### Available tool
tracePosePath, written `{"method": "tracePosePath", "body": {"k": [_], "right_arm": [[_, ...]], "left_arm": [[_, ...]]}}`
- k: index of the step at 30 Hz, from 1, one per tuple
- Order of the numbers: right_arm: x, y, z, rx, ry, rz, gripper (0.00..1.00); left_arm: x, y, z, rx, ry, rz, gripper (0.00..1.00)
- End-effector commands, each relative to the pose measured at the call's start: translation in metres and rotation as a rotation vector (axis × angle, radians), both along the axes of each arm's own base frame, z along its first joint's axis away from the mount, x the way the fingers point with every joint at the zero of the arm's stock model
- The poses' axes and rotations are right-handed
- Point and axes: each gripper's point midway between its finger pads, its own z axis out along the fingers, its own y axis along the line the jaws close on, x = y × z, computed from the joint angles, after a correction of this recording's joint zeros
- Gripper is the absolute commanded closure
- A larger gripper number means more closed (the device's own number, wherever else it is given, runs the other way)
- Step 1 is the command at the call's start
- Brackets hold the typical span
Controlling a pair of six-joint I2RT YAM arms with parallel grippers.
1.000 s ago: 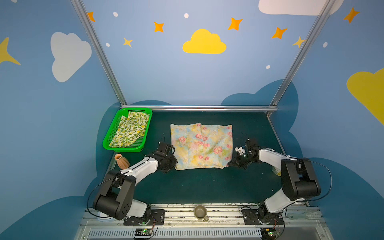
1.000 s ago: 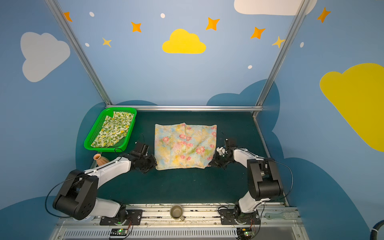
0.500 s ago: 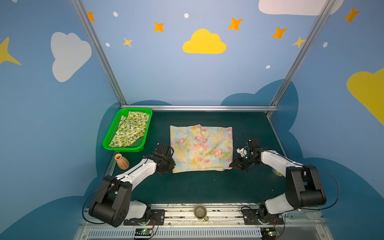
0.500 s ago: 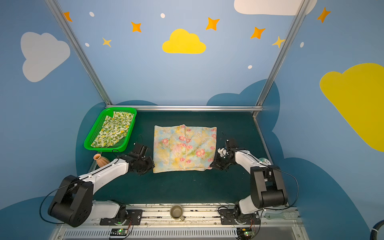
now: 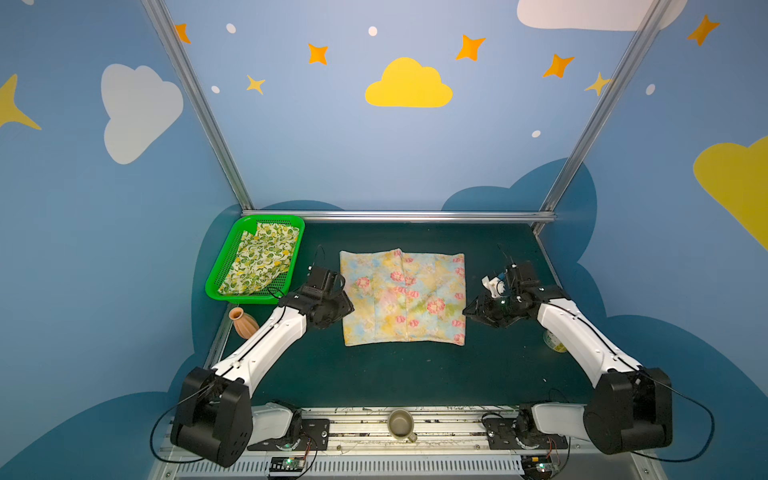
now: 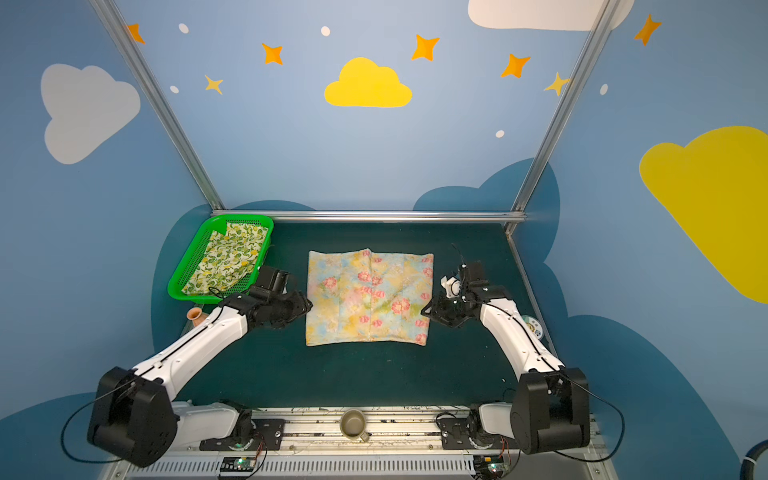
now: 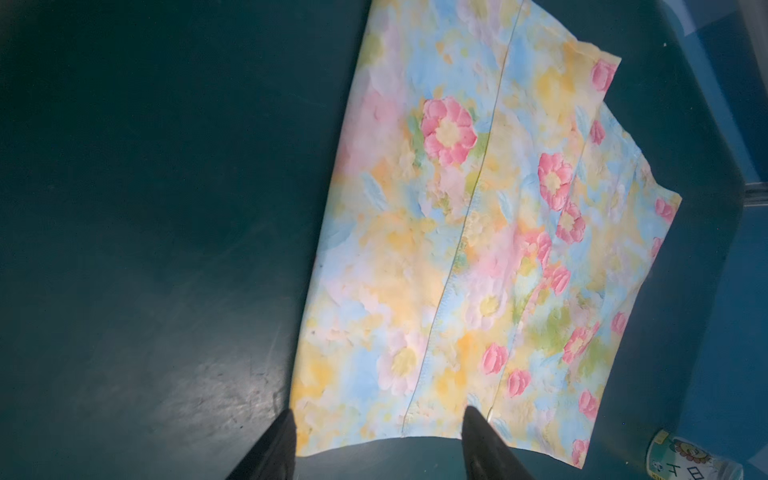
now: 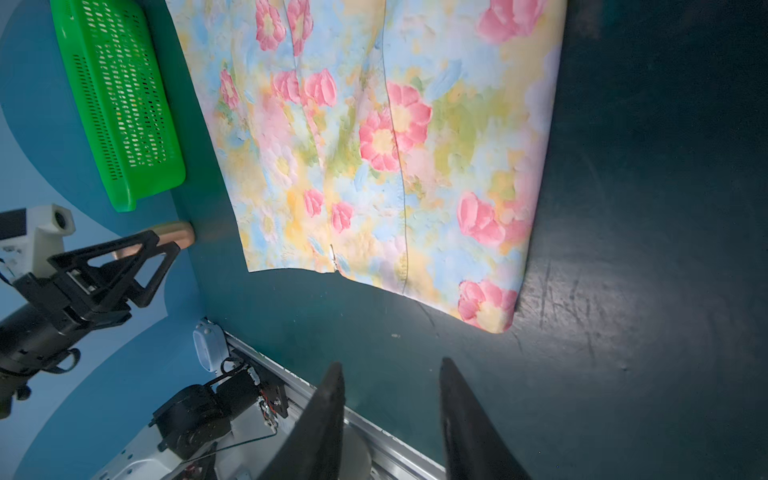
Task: Fold and stack skirts
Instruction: Flatten out the skirt at the center of the table, then rotate the skirt at the center of the table.
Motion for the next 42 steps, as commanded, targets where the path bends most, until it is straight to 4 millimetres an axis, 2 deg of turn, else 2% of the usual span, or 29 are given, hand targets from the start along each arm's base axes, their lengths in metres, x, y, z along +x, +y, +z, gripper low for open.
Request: {"method": "tracePosePath", "body": {"k": [1, 4, 8, 11, 17, 22, 28, 33, 37, 42], "right_arm": [[0.000, 0.006, -0.009, -0.023, 0.023, 0.020, 0.65], [0.000, 0.014, -0.020, -0.035, 0.032, 0.027, 0.66], [0.001, 0.025, -0.042, -0.035, 0.087, 0.028, 0.70], [0.001, 0.025, -0.058, -0.049, 0.129, 0.013, 0.72], [0.004, 0.019, -0.089, -0.099, 0.203, -0.028, 0.78], [0.012, 0.011, -0.111, -0.140, 0.255, -0.069, 0.81], [0.033, 0.001, -0.131, -0.124, 0.309, -0.129, 0.83], [0.062, -0.006, -0.140, -0.108, 0.322, -0.167, 0.84], [0.089, -0.011, -0.138, -0.073, 0.317, -0.199, 0.85], [0.117, -0.022, -0.123, -0.060, 0.270, -0.234, 0.85]], "left_arm": [[0.013, -0.012, -0.009, -0.009, 0.021, -0.055, 0.37], [0.024, -0.019, -0.019, -0.014, 0.037, -0.065, 0.37], [0.027, -0.031, -0.037, -0.038, 0.091, -0.100, 0.37], [0.026, -0.035, -0.052, -0.042, 0.134, -0.109, 0.38], [0.007, -0.042, -0.090, -0.029, 0.241, -0.121, 0.39], [-0.008, -0.049, -0.111, -0.020, 0.302, -0.127, 0.40], [-0.026, -0.057, -0.126, -0.011, 0.355, -0.129, 0.40], [-0.039, -0.071, -0.132, -0.033, 0.378, -0.127, 0.40], [-0.047, -0.091, -0.132, -0.046, 0.378, -0.144, 0.41], [-0.045, -0.107, -0.120, -0.065, 0.333, -0.170, 0.41]]}}
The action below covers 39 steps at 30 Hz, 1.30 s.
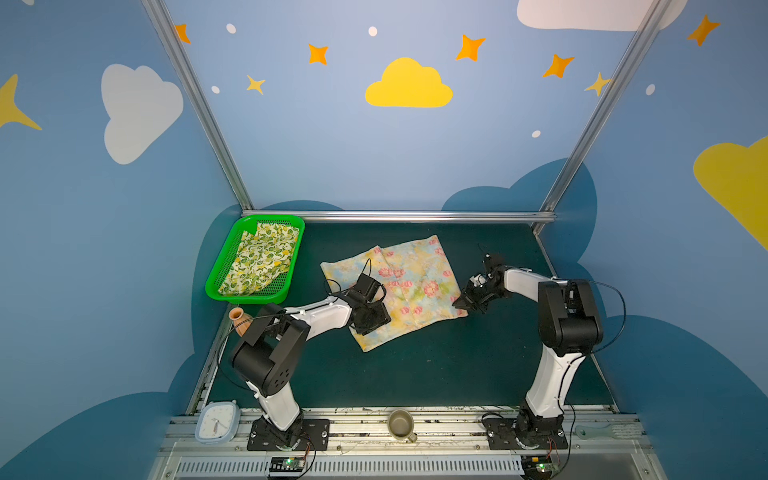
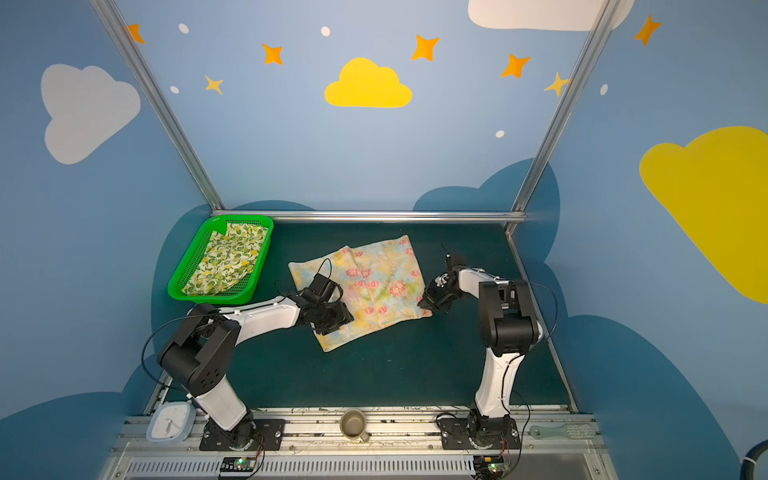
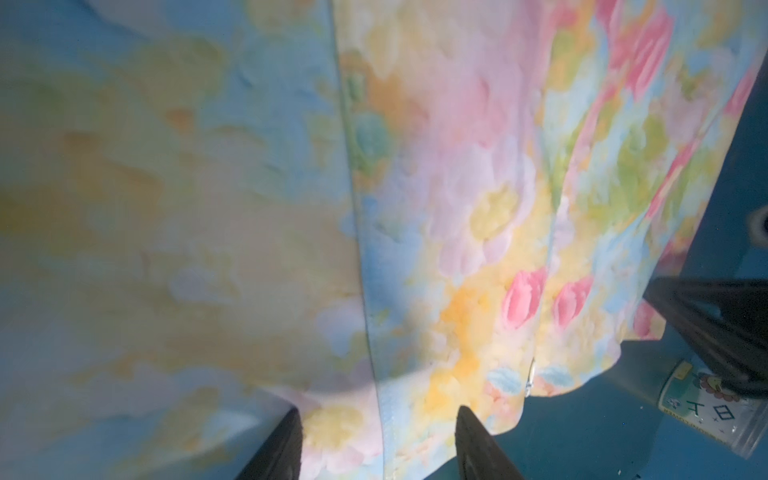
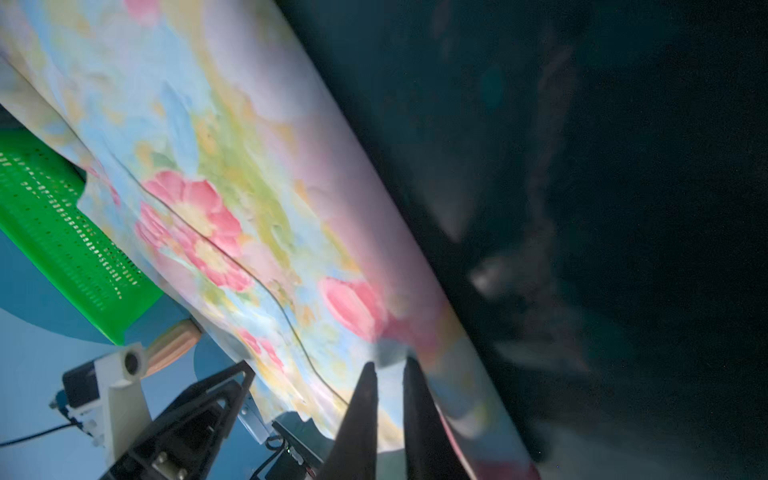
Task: Fold and stack skirts
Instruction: Rotate the skirt at the center of the table.
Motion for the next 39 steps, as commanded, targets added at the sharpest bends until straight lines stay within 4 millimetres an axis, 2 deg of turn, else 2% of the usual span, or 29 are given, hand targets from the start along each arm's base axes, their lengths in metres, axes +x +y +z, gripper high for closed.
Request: {"method": "tracePosePath", "body": {"k": [1, 5, 9, 15, 19, 26, 35, 39], "right_arm": [[0.010, -0.018, -0.006, -0.075, -0.002, -0.037, 0.85], [0.010, -0.019, 0.015, -0.100, -0.048, -0.029, 0.84], [-0.005, -0.018, 0.039, -0.138, -0.098, 0.004, 0.83], [-0.037, -0.010, 0.060, -0.182, -0.146, 0.064, 0.82], [-0.059, -0.004, 0.064, -0.198, -0.161, 0.094, 0.82], [-0.088, -0.002, 0.064, -0.217, -0.179, 0.128, 0.81], [-0.110, -0.003, 0.057, -0.212, -0.169, 0.154, 0.81], [-0.114, -0.005, 0.055, -0.216, -0.168, 0.165, 0.81]], "left_arm": [[-0.034, 0.013, -0.030, 0.072, 0.147, 0.005, 0.41], [-0.023, 0.019, -0.004, 0.111, 0.081, -0.021, 0.41], [-0.011, 0.032, 0.023, 0.133, 0.025, -0.036, 0.40], [-0.005, 0.072, 0.030, 0.212, 0.007, -0.004, 0.40], [-0.012, 0.083, 0.024, 0.237, 0.020, -0.009, 0.40], [-0.023, 0.077, 0.003, 0.221, 0.067, -0.025, 0.41], [-0.037, 0.049, -0.021, 0.257, 0.111, -0.096, 0.42], [-0.043, 0.033, -0.027, 0.251, 0.129, -0.115, 0.52]]}}
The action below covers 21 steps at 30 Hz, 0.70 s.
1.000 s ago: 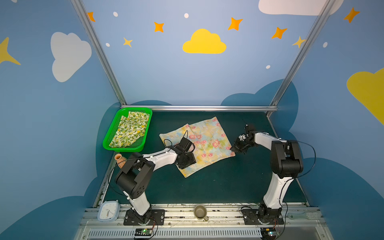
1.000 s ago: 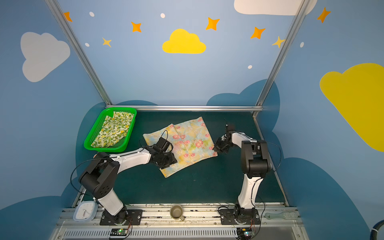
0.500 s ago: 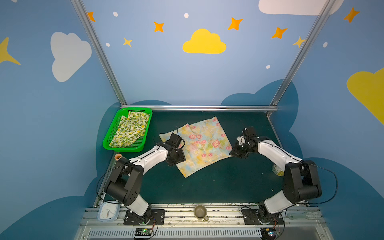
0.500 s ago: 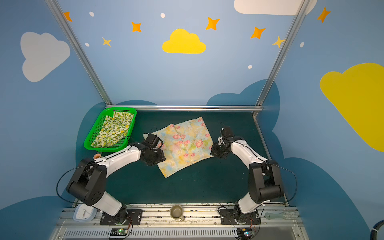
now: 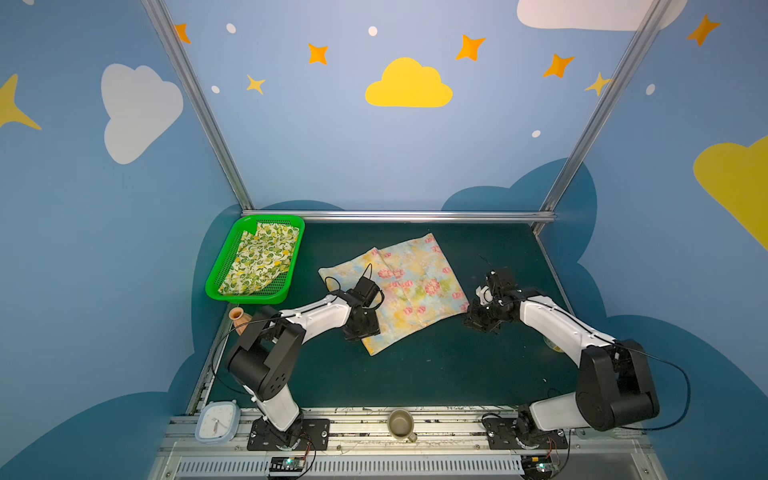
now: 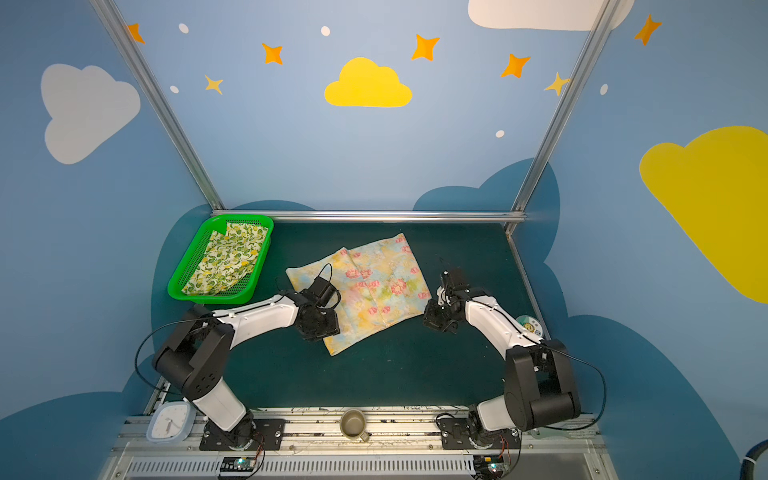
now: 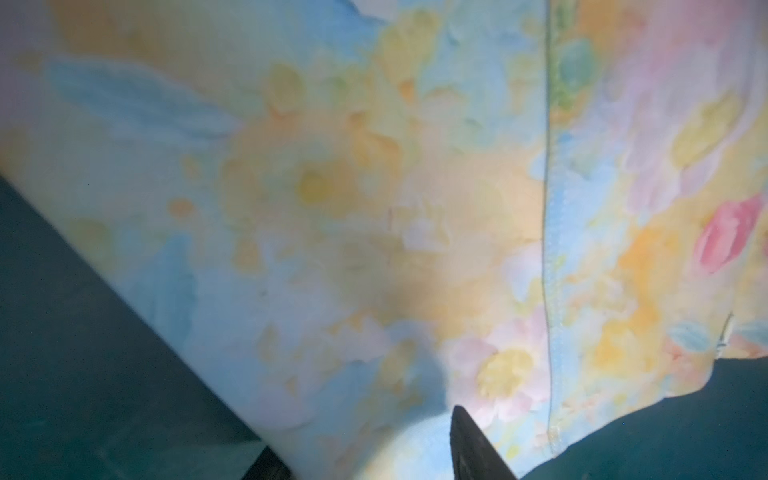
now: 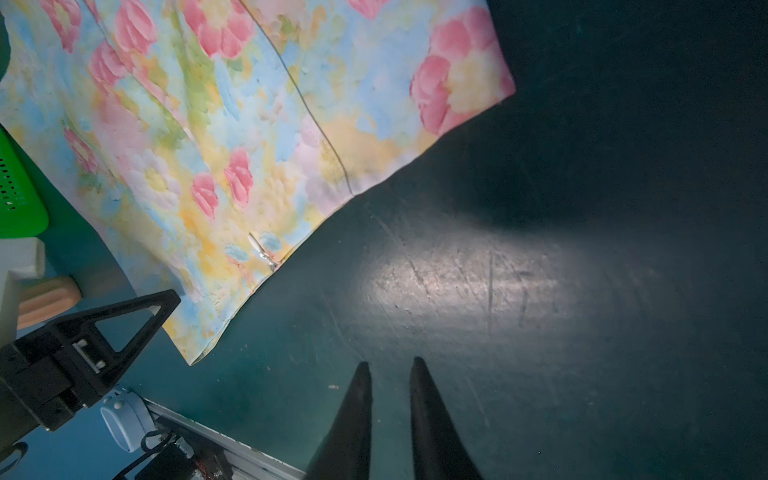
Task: Fold and stack skirts
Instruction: Rotate the skirt at the center of the table.
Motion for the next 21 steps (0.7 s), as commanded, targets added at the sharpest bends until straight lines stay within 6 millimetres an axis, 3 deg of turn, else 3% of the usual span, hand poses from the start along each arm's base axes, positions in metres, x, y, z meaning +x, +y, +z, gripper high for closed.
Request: {"method": "tracePosePath", "body": {"k": [1, 6, 16, 19, 21], "right_arm": [[-0.007, -0.002, 0.001, -0.015, -0.001, 0.021, 0.81], [-0.010, -0.001, -0.001, -0.012, 0.008, 0.030, 0.81], [-0.017, -0.003, -0.001, -0.010, 0.010, 0.033, 0.81], [-0.020, -0.003, -0.001, -0.012, 0.010, 0.038, 0.81], [-0.022, -0.002, -0.001, -0.017, 0.012, 0.048, 0.80]], "left_arm": [[-0.015, -0.013, -0.019, 0.003, 0.066, -0.015, 0.54], [-0.021, -0.041, -0.022, -0.024, 0.076, -0.046, 0.61], [-0.019, -0.142, -0.012, -0.168, 0.071, -0.187, 0.65], [-0.016, -0.163, -0.004, -0.181, 0.054, -0.230, 0.63], [-0.016, -0.168, 0.001, -0.185, 0.051, -0.237, 0.57]]}}
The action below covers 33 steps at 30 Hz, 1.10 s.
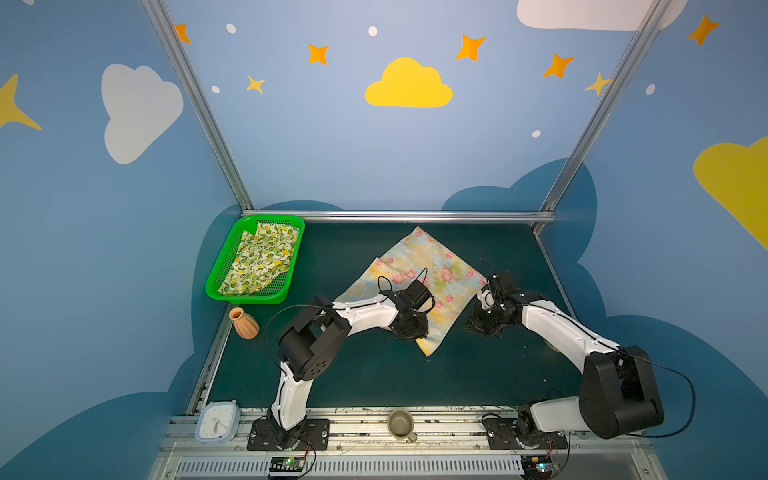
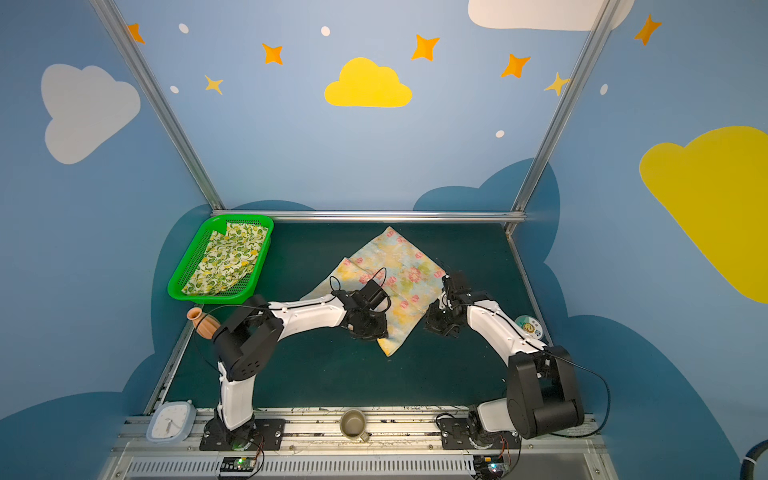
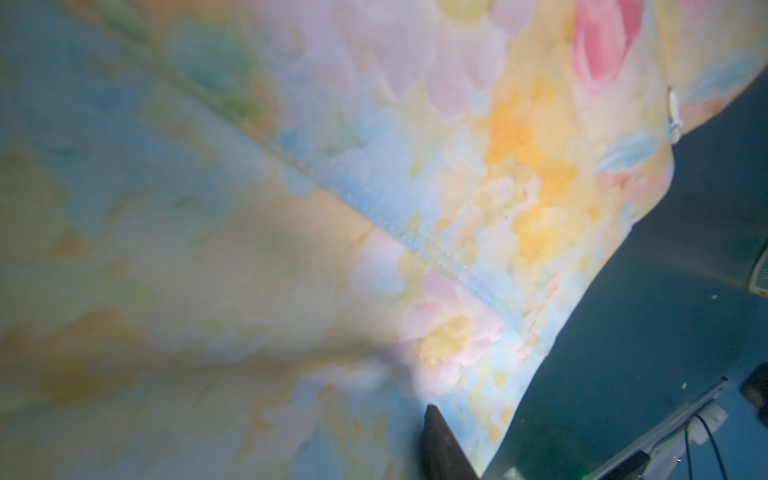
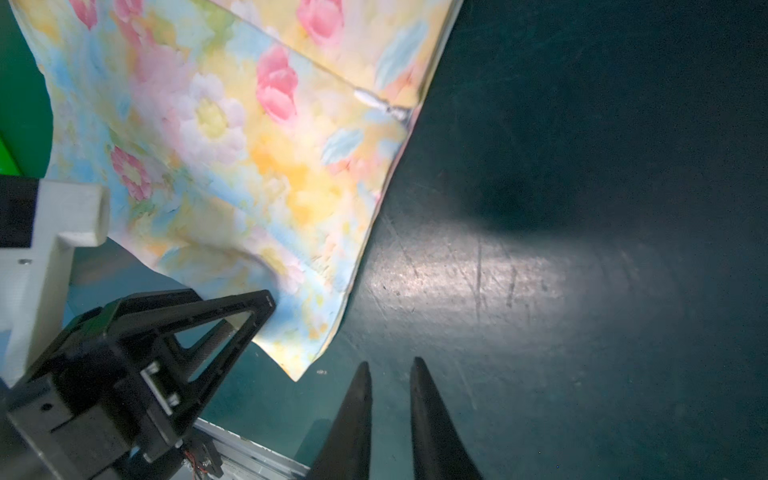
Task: Fold and stack skirts
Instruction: Rotate the skirt at the center of the table.
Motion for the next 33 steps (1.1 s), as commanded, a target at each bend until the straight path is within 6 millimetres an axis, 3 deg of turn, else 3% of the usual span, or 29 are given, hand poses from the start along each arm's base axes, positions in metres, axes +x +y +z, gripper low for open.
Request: {"method": "tracePosePath", "body": {"k": [1, 5, 12, 17, 24, 29, 33], "right_arm": [[-0.012, 0.001, 0.000, -0.015, 0.012, 0.032, 0.80], [-0.018, 0.009, 0.001, -0.027, 0.002, 0.074, 0.76], [-0.029, 0.028, 0.001, -0.089, -0.017, 0.189, 0.69], [-0.039, 0.048, -0.002, -0.191, -0.042, 0.309, 0.64], [-0.046, 0.083, -0.004, -0.289, -0.069, 0.463, 0.63], [-0.041, 0.103, -0.004, -0.272, -0.075, 0.492, 0.63], [-0.033, 0.114, -0.002, -0.259, -0.078, 0.511, 0.64]], "left_arm": [[-0.011, -0.002, -0.002, 0.009, 0.036, -0.015, 0.53], [-0.017, 0.011, 0.011, -0.009, 0.008, 0.011, 0.37], [-0.030, 0.053, 0.022, -0.028, -0.022, 0.115, 0.34], [-0.020, 0.101, 0.023, -0.052, -0.045, 0.250, 0.34], [0.004, 0.174, 0.041, -0.078, -0.097, 0.457, 0.32], [0.021, 0.234, 0.051, -0.070, -0.132, 0.631, 0.27], [0.034, 0.266, 0.056, -0.070, -0.166, 0.721, 0.26]]}}
